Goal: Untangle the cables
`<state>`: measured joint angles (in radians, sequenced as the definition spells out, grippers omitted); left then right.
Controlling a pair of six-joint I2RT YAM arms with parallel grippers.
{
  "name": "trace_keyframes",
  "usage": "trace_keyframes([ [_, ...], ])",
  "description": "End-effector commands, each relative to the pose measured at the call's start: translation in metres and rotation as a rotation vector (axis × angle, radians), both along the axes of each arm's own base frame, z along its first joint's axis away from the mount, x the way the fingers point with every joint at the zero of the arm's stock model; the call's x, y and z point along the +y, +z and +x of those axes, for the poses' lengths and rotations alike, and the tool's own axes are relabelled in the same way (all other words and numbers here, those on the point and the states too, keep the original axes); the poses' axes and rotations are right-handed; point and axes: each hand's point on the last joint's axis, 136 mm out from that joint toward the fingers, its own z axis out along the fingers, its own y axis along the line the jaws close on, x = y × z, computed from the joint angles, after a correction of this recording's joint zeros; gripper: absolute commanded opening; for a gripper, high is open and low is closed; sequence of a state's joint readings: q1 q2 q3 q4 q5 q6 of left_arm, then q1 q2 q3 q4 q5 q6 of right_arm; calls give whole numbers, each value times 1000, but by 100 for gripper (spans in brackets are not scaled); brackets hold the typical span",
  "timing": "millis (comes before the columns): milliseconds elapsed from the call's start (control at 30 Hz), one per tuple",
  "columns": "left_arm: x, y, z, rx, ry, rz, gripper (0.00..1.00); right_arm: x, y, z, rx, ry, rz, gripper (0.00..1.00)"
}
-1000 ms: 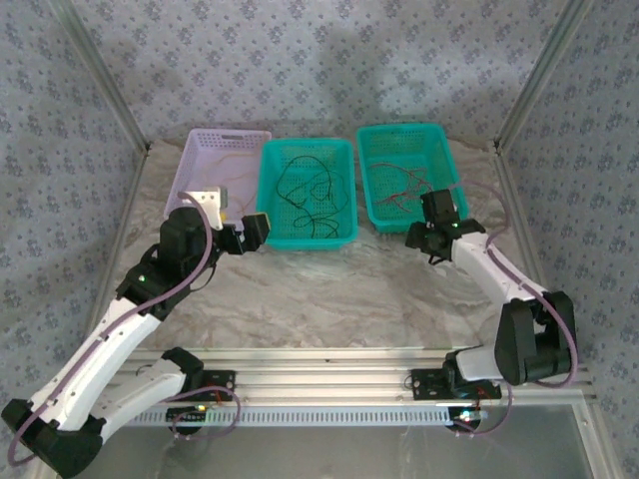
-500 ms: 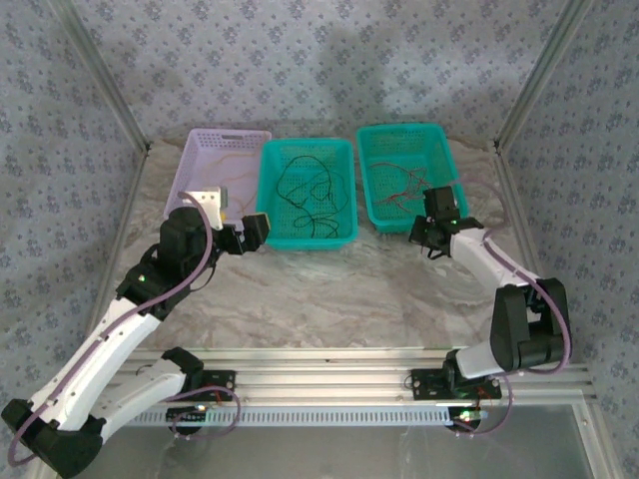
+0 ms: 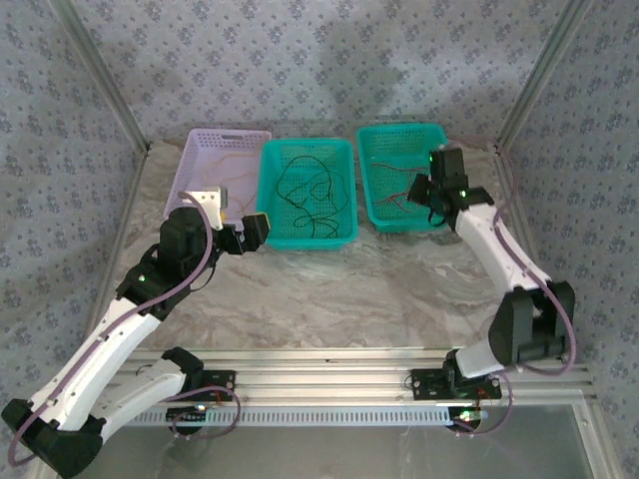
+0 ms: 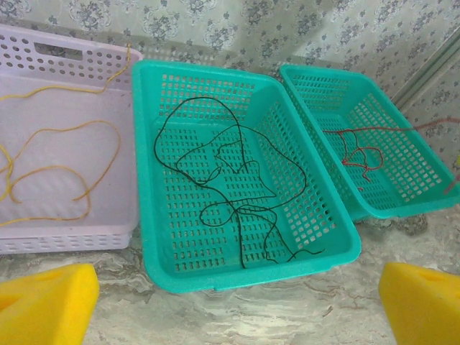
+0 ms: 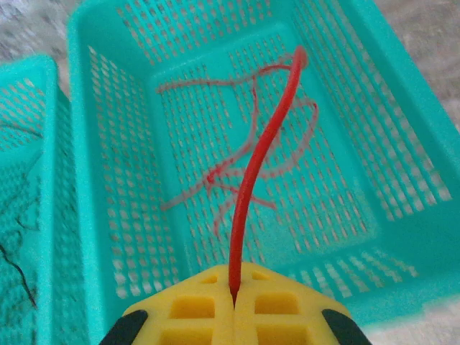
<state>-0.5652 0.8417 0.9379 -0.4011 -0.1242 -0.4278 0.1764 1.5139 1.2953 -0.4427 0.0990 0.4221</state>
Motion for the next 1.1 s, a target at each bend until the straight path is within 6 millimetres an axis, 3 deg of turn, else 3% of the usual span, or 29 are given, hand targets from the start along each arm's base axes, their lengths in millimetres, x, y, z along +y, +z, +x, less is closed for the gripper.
trace_keyframes([
  [0, 2, 9, 1, -30, 5, 4, 100, 5, -23, 30, 107, 46, 5, 0],
  [167, 4, 9, -1, -30, 12, 10, 100, 11, -61, 77, 199, 69, -10, 0],
  [233, 5, 9, -2, -30, 15, 12, 100, 13, -80, 85, 253, 66, -22, 0],
  [333, 7, 10, -3, -31, 17, 12, 100, 15, -98, 91, 304, 65, -75, 0],
  [500, 8, 8, -3, -29, 19, 13, 100, 25, -124, 78, 409, 111, -118, 0],
  [533, 8, 8, -4, -29, 19, 12, 100, 26, -121, 76, 411, 113, -117, 0],
  [600, 7, 8, -4, -29, 15, 10, 100, 29, -108, 72, 383, 117, -106, 10],
  [700, 7, 10, -4, -32, 15, 14, 100, 30, -77, 64, 309, 118, -85, 31],
  [867, 6, 10, -3, -34, 16, 11, 100, 23, -23, 48, 194, 100, -93, 53],
  [967, 8, 10, -2, -34, 26, 13, 100, 19, 4, 35, 144, 101, -102, 57],
  [1067, 13, 11, 1, -43, 60, 20, 100, 10, 40, 18, -34, 80, -120, 61],
])
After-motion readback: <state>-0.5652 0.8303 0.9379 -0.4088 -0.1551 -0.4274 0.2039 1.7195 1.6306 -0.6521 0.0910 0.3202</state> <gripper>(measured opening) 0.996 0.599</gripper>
